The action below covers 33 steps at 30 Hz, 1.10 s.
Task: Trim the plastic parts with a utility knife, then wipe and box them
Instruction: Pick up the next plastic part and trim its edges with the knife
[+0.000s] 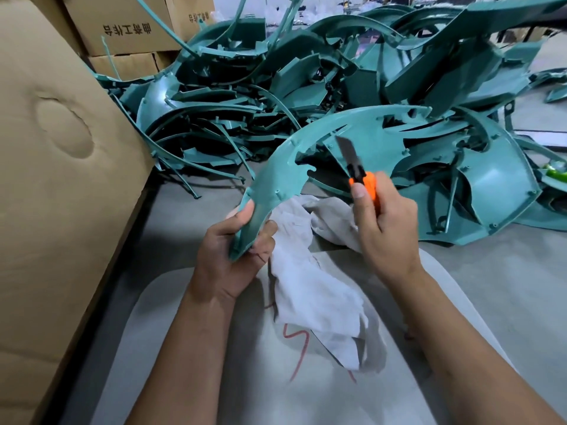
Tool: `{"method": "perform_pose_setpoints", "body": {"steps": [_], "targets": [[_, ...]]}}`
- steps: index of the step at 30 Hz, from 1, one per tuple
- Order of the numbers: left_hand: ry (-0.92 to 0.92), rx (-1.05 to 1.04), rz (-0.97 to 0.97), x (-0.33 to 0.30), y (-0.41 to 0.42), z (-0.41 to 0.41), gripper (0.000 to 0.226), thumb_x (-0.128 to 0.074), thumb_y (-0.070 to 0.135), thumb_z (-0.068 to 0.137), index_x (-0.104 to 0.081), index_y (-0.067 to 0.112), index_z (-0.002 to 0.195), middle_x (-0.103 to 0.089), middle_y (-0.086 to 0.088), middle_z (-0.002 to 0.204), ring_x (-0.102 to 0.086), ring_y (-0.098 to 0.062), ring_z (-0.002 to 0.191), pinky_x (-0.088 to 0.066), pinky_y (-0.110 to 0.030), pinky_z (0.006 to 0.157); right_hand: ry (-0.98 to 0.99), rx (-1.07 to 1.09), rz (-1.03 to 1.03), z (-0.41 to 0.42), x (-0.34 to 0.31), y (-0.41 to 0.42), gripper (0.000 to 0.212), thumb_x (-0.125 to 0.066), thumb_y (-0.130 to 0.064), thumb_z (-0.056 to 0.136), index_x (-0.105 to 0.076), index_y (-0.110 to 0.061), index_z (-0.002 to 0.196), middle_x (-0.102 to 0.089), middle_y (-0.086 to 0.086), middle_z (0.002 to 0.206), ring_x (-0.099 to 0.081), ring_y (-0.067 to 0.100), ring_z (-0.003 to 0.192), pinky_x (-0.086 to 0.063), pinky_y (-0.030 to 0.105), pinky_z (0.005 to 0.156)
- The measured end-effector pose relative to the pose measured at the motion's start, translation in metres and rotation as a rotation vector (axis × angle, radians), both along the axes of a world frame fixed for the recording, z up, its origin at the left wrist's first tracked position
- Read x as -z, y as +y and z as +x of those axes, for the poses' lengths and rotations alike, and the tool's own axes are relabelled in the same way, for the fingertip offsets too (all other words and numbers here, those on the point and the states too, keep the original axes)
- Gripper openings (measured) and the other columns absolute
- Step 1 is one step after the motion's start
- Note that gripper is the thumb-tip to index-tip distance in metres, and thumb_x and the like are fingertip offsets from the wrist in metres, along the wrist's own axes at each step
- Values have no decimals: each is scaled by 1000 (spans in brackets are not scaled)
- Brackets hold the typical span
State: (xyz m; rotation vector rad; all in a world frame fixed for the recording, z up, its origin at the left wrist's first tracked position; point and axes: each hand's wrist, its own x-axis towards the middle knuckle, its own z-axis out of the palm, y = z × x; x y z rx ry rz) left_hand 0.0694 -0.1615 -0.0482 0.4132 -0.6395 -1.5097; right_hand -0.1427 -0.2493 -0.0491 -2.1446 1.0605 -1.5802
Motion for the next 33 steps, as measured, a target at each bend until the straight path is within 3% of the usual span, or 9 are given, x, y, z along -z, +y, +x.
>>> {"method": "perform_pose_setpoints", "body": {"steps": [3, 5, 8, 11, 14, 17, 21, 28, 33], "targets": [[-64, 0, 80, 2, 1, -2, 32, -64, 7, 86, -58, 3, 117, -58, -7, 88, -56, -14, 62, -51, -20, 53, 100, -120, 7, 6, 0, 6, 27, -42, -42, 108, -39, -26, 87, -39, -10, 60, -40, 16, 54, -30, 33, 54], [-137, 5, 143, 3, 1, -5, 32, -59, 11, 88, -61, 3, 118, -61, -9, 87, -58, -14, 61, -51, -20, 51, 88, -182, 29, 9, 0, 7, 30, -42, -44, 108, -40, -23, 87, -39, -11, 62, -40, 12, 55, -31, 31, 54], [-223, -12, 207, -1, -2, -11, 37, -53, 6, 92, -58, 8, 129, -64, -8, 83, -50, -10, 48, -43, -17, 41, 84, -226, 13, 8, 0, 6, 28, -42, -43, 109, -38, -27, 87, -42, -15, 64, -42, 10, 57, -30, 23, 54], [-211, -57, 259, -1, -8, -12, 56, -29, -2, 102, -49, 28, 145, -54, -7, 75, -38, -5, 36, -30, -15, 30, 112, -238, 3, 9, 1, 7, 33, -40, -46, 109, -38, -23, 86, -39, -12, 63, -43, 12, 57, -31, 28, 53], [-156, 51, 306, -4, -7, -17, 35, -25, 7, 105, -57, 17, 113, -40, -2, 73, -35, -2, 32, -23, -12, 27, 130, -232, -13, 11, 0, 7, 34, -41, -45, 109, -41, -19, 88, -38, -12, 63, -45, 12, 58, -32, 29, 54], [-69, 116, 354, -3, -5, -22, 34, -19, 8, 105, -47, 12, 86, -37, -1, 73, -36, -1, 31, -20, -11, 28, 111, -247, 6, 9, -1, 8, 33, -43, -42, 109, -41, -17, 87, -39, -14, 63, -44, 10, 58, -30, 23, 55], [21, 151, 354, -5, -4, -27, 22, -32, 4, 89, -51, 11, 79, -39, -1, 71, -38, -2, 31, -23, -14, 26, 79, -301, -5, 8, -4, 11, 27, -45, -34, 109, -38, -23, 86, -45, -22, 66, -44, 7, 56, -28, 13, 55], [95, 230, 387, -2, -3, -26, 17, -33, 7, 90, -50, 8, 86, -39, -1, 73, -43, -4, 31, -30, -15, 25, 132, -237, -64, 13, -3, 13, 24, -46, -31, 110, -37, -28, 88, -50, -38, 72, -49, -1, 60, -30, 11, 56], [107, 265, 400, 0, -4, -25, 20, -32, 5, 91, -52, 9, 89, -40, -2, 73, -44, -4, 32, -29, -13, 26, 108, -171, -13, 9, -1, 10, 34, -43, -40, 109, -44, -14, 88, -37, -11, 61, -43, 15, 56, -27, 27, 54]]}}
